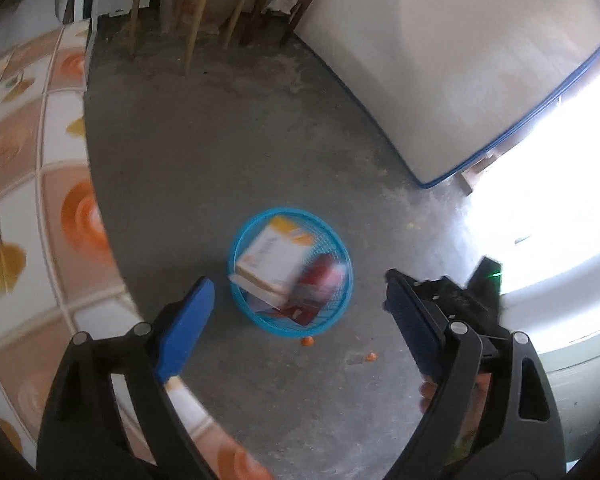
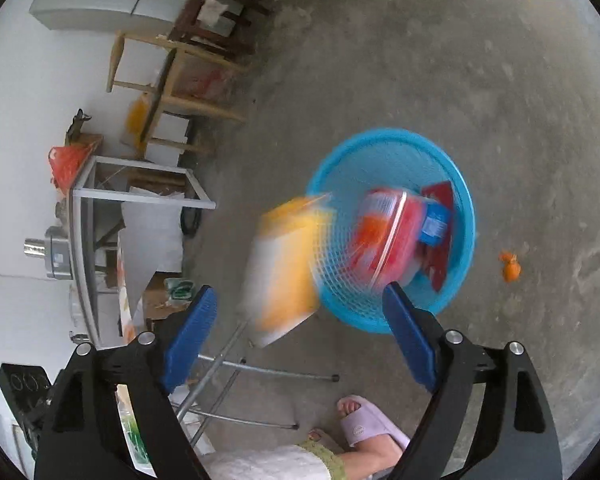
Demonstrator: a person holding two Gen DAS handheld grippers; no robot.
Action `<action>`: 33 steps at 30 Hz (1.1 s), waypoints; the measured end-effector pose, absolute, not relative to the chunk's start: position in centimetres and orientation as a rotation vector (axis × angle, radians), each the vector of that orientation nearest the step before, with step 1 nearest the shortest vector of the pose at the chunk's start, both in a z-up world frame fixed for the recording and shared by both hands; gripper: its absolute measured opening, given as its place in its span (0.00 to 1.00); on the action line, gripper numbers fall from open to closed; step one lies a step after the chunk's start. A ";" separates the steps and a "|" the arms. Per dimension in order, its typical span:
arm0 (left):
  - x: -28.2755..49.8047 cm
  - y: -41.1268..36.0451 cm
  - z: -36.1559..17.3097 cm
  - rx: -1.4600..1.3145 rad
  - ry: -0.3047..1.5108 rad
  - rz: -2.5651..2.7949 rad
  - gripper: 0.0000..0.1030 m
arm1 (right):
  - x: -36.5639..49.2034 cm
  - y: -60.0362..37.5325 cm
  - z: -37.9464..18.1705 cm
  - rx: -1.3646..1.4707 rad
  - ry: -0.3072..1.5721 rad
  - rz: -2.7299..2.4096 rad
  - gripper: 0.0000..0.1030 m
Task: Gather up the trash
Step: 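Open both tools over the wastebasket to drop the box and can, then move both tools back toward the table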
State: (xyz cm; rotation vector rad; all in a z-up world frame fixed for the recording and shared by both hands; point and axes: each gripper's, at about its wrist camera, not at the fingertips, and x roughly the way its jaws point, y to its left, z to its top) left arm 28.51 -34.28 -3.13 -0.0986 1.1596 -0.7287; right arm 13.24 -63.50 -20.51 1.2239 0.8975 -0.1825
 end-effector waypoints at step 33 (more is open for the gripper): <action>12.4 -5.9 0.7 -0.097 0.824 -0.446 0.83 | 13.6 -47.2 -7.5 0.765 0.903 0.169 0.87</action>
